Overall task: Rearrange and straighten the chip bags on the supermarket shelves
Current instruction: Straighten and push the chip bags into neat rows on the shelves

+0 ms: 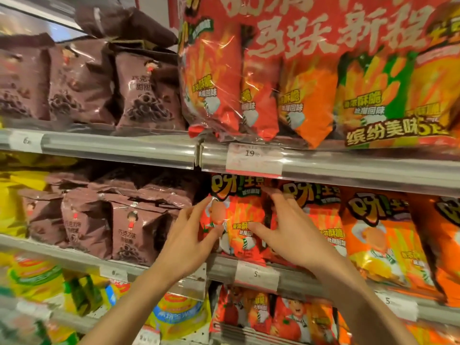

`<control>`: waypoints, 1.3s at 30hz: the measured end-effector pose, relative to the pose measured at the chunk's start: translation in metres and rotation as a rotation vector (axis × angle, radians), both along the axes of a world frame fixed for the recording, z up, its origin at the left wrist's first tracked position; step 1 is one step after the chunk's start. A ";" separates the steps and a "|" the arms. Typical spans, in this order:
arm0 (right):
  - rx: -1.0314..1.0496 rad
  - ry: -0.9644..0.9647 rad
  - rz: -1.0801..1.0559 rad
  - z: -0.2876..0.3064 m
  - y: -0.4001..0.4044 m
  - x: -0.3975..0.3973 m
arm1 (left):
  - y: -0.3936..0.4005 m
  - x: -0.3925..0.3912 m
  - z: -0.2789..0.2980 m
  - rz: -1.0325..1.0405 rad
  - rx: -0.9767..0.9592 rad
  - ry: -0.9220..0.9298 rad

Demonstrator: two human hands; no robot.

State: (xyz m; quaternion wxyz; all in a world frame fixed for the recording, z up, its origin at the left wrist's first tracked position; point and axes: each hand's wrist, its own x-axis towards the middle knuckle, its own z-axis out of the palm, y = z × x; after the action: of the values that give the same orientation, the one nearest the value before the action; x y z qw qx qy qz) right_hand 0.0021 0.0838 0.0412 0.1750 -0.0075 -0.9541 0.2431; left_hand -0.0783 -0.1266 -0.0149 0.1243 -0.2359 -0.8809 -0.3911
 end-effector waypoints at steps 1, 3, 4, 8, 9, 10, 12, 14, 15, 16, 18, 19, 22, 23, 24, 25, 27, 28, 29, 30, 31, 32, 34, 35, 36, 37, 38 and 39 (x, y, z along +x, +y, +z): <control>0.010 -0.036 -0.006 0.004 0.000 -0.008 | 0.001 -0.003 0.002 -0.004 -0.024 -0.001; 0.030 -0.084 -0.026 0.007 -0.001 -0.023 | 0.002 -0.006 0.004 -0.002 -0.084 0.009; 0.044 -0.100 -0.037 0.008 -0.002 -0.028 | 0.002 -0.007 0.004 -0.003 -0.103 0.017; 0.040 -0.176 -0.037 0.009 -0.009 -0.042 | 0.002 -0.009 -0.003 -0.034 -0.122 0.036; 0.044 -0.185 -0.026 0.011 -0.010 -0.045 | 0.002 -0.011 -0.005 -0.051 -0.117 0.037; 0.051 -0.190 -0.023 0.012 -0.010 -0.047 | 0.003 -0.015 -0.005 -0.071 -0.111 0.032; 0.056 -0.189 -0.041 0.011 -0.009 -0.052 | 0.004 -0.022 -0.009 -0.115 -0.099 0.024; 0.024 -0.171 -0.073 0.005 -0.009 -0.055 | 0.003 -0.027 -0.012 -0.162 -0.089 0.015; 0.008 -0.153 -0.082 0.002 -0.009 -0.055 | 0.002 -0.029 -0.012 -0.181 -0.077 0.011; -0.009 -0.128 -0.081 -0.001 -0.010 -0.054 | 0.002 -0.030 -0.013 -0.192 -0.058 0.012; -0.058 -0.058 -0.072 -0.004 -0.010 -0.052 | 0.003 -0.033 -0.012 -0.213 -0.011 0.030; -0.083 -0.031 -0.072 -0.004 -0.009 -0.052 | 0.005 -0.035 -0.012 -0.223 0.008 0.044; -0.112 -0.001 -0.071 -0.002 -0.010 -0.052 | 0.008 -0.038 -0.011 -0.239 0.020 0.083; -0.104 -0.011 -0.078 -0.003 -0.011 -0.051 | 0.008 -0.037 -0.011 -0.238 -0.003 0.084; -0.084 -0.023 -0.089 -0.004 -0.012 -0.051 | 0.006 -0.036 -0.010 -0.232 -0.041 0.079; -0.054 -0.034 -0.108 -0.005 -0.013 -0.050 | 0.003 -0.034 -0.010 -0.219 -0.083 0.072; 0.029 -0.019 -0.136 -0.009 -0.015 -0.046 | -0.005 -0.030 -0.011 -0.165 -0.186 0.115; 0.072 -0.004 -0.143 -0.011 -0.017 -0.042 | -0.009 -0.028 -0.010 -0.129 -0.233 0.179; 0.120 0.000 -0.150 -0.012 -0.018 -0.037 | -0.012 -0.028 -0.008 -0.098 -0.267 0.269; 0.179 -0.007 -0.152 -0.013 -0.019 -0.032 | -0.015 -0.030 -0.007 -0.083 -0.297 0.376; 0.248 -0.025 -0.154 -0.014 -0.020 -0.028 | -0.017 -0.034 -0.005 -0.091 -0.335 0.476; 0.324 -0.040 -0.155 -0.014 -0.022 -0.025 | -0.017 -0.040 -0.003 -0.113 -0.382 0.573; 0.481 -0.061 -0.156 -0.015 -0.023 -0.021 | -0.016 -0.054 0.003 -0.169 -0.491 0.694; 0.544 -0.072 -0.154 -0.016 -0.024 -0.021 | -0.015 -0.060 0.006 -0.185 -0.526 0.705; 0.590 -0.087 -0.152 -0.017 -0.024 -0.022 | -0.014 -0.066 0.008 -0.191 -0.553 0.693; 0.615 -0.100 -0.150 -0.019 -0.022 -0.024 | -0.014 -0.070 0.008 -0.190 -0.576 0.677; 0.632 -0.100 -0.144 -0.020 -0.020 -0.026 | -0.013 -0.073 0.007 -0.188 -0.592 0.669; 0.641 -0.093 -0.136 -0.022 -0.018 -0.028 | -0.014 -0.074 0.006 -0.187 -0.598 0.669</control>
State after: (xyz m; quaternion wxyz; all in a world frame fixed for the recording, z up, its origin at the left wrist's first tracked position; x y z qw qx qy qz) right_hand -0.0261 0.0660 0.0196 0.1406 -0.0269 -0.9863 -0.0824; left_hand -0.1528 -0.1402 -0.0093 0.2927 -0.4532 -0.8414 -0.0316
